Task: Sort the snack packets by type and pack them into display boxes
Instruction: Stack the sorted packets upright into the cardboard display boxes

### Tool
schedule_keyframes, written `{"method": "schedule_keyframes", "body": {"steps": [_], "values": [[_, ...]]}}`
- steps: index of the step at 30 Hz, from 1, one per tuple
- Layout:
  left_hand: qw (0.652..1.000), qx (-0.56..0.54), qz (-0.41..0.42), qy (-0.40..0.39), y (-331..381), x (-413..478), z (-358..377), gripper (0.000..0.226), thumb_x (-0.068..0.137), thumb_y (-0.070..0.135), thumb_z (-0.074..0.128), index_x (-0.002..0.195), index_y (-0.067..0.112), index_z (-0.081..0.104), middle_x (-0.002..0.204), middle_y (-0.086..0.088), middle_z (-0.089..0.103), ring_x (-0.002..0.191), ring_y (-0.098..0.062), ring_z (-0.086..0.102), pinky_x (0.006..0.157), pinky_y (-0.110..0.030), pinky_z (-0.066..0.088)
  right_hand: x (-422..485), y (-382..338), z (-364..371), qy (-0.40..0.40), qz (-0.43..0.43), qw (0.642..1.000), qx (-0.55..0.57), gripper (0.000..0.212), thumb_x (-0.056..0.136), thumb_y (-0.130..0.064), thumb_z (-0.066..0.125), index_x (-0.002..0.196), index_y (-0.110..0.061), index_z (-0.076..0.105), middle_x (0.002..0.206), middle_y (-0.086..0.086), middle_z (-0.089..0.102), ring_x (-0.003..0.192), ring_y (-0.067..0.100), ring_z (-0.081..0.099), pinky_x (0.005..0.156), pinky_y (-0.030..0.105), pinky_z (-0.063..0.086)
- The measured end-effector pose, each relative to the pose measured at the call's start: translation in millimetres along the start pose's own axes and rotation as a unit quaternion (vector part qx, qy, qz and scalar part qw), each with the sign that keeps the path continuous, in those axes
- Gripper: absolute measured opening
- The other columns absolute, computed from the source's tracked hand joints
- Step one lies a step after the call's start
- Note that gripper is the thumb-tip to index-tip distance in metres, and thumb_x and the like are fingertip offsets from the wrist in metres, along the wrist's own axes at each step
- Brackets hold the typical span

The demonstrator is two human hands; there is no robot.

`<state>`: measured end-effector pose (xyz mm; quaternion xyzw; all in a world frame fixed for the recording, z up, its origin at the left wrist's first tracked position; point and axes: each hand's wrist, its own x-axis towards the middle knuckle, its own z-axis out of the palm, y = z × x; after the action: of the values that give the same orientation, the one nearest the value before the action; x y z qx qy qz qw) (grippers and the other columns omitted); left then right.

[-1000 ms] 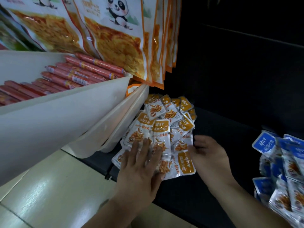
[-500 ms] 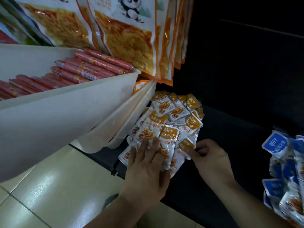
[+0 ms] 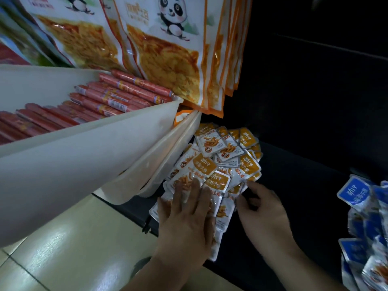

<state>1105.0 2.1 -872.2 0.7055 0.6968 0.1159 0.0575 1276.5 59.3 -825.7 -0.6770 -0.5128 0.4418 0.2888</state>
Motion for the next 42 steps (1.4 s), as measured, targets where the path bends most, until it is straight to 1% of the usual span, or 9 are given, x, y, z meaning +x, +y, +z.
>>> {"method": "schedule_keyframes", "body": {"steps": [5, 9, 12, 15, 25, 28, 32, 37, 42], "values": [[1.0, -0.023, 0.007, 0.01, -2, 11, -1, 0.054, 0.098, 0.04, 0.039, 0.15, 0.029, 0.049, 0.162, -0.005, 0.043, 0.149, -0.043, 0.038, 0.098, -0.073, 0.043, -12, -13, 23, -0.072, 0.007, 0.993, 0.096, 0.052, 0.096, -0.022, 0.067, 0.138, -0.05, 0.054, 0.136, -0.022, 0.057, 0.122, -0.001, 0.057, 0.087, 0.015, 0.048], [0.998, -0.045, 0.02, 0.028, -7, 15, -7, 0.052, 0.099, 0.042, 0.037, 0.148, 0.031, 0.053, 0.159, -0.006, 0.048, 0.148, -0.045, 0.038, 0.1, -0.07, 0.045, -8, -16, 24, -0.1, 0.01, 0.992, 0.08, 0.054, 0.097, -0.032, 0.068, 0.144, -0.05, 0.05, 0.142, -0.025, 0.054, 0.13, 0.0, 0.053, 0.107, 0.028, 0.049], [0.999, -0.025, 0.017, 0.026, -5, 10, -7, 0.051, 0.101, 0.043, 0.044, 0.151, 0.032, 0.049, 0.162, -0.006, 0.042, 0.152, -0.041, 0.032, 0.106, -0.07, 0.039, -3, -19, 6, -0.058, 0.01, 0.996, 0.072, 0.039, 0.096, -0.023, 0.068, 0.123, -0.052, 0.063, 0.121, -0.02, 0.069, 0.107, -0.005, 0.065, 0.089, 0.021, 0.057], [0.999, -0.017, 0.029, 0.037, -2, 12, -8, 0.053, 0.098, 0.041, 0.048, 0.15, 0.028, 0.05, 0.164, -0.009, 0.039, 0.154, -0.041, 0.028, 0.11, -0.074, 0.034, 9, -19, -15, 0.001, 0.015, 0.996, 0.089, 0.044, 0.097, -0.023, 0.066, 0.122, -0.058, 0.057, 0.125, -0.022, 0.059, 0.114, -0.003, 0.057, 0.09, 0.024, 0.048], [0.998, -0.05, 0.021, 0.016, 7, 37, -18, 0.052, 0.095, 0.037, 0.057, 0.146, 0.033, 0.049, 0.158, -0.002, 0.046, 0.148, -0.031, 0.04, 0.112, -0.059, 0.043, 33, -32, -15, -0.083, 0.008, 0.992, 0.1, 0.039, 0.098, -0.024, 0.068, 0.112, -0.06, 0.063, 0.121, -0.032, 0.06, 0.11, -0.012, 0.055, 0.08, 0.01, 0.042], [0.995, -0.08, 0.056, 0.036, 12, 61, -31, 0.054, 0.098, 0.033, 0.053, 0.15, 0.031, 0.042, 0.166, 0.0, 0.029, 0.154, -0.03, 0.026, 0.12, -0.054, 0.034, 35, -28, -24, -0.047, 0.007, 0.995, 0.093, 0.038, 0.098, -0.025, 0.068, 0.126, -0.051, 0.063, 0.125, -0.019, 0.064, 0.107, -0.008, 0.061, 0.078, 0.011, 0.046], [0.993, -0.077, 0.039, -0.086, 9, 126, -41, 0.076, 0.1, 0.039, 0.053, 0.165, 0.032, 0.013, 0.174, 0.001, 0.001, 0.16, -0.027, -0.005, 0.127, -0.052, 0.019, 37, -24, -25, -0.091, 0.002, 0.992, 0.088, 0.045, 0.101, -0.023, 0.065, 0.133, -0.053, 0.059, 0.108, -0.028, 0.071, 0.089, -0.026, 0.059, 0.063, 0.002, 0.047], [0.993, -0.068, 0.081, -0.047, -4, 126, -25, 0.064, 0.1, 0.048, 0.042, 0.16, 0.028, 0.033, 0.152, -0.005, 0.043, 0.144, -0.036, 0.035, 0.113, -0.055, 0.04, 42, -20, -21, -0.137, -0.005, 0.989, 0.06, 0.057, 0.099, -0.035, 0.065, 0.139, -0.069, 0.043, 0.135, -0.03, 0.058, 0.116, -0.013, 0.057, 0.091, 0.015, 0.048], [0.994, -0.039, 0.097, 0.02, -4, 96, -18, 0.037, 0.102, 0.04, 0.048, 0.127, 0.019, 0.066, 0.124, -0.002, 0.054, 0.132, -0.033, 0.048, 0.108, -0.055, 0.042, 52, -11, -16, -0.134, -0.033, 0.99, -0.018, 0.065, 0.097, -0.033, 0.065, 0.152, -0.054, 0.038, 0.154, -0.035, 0.035, 0.144, 0.001, 0.037, 0.12, 0.033, 0.036]]}}
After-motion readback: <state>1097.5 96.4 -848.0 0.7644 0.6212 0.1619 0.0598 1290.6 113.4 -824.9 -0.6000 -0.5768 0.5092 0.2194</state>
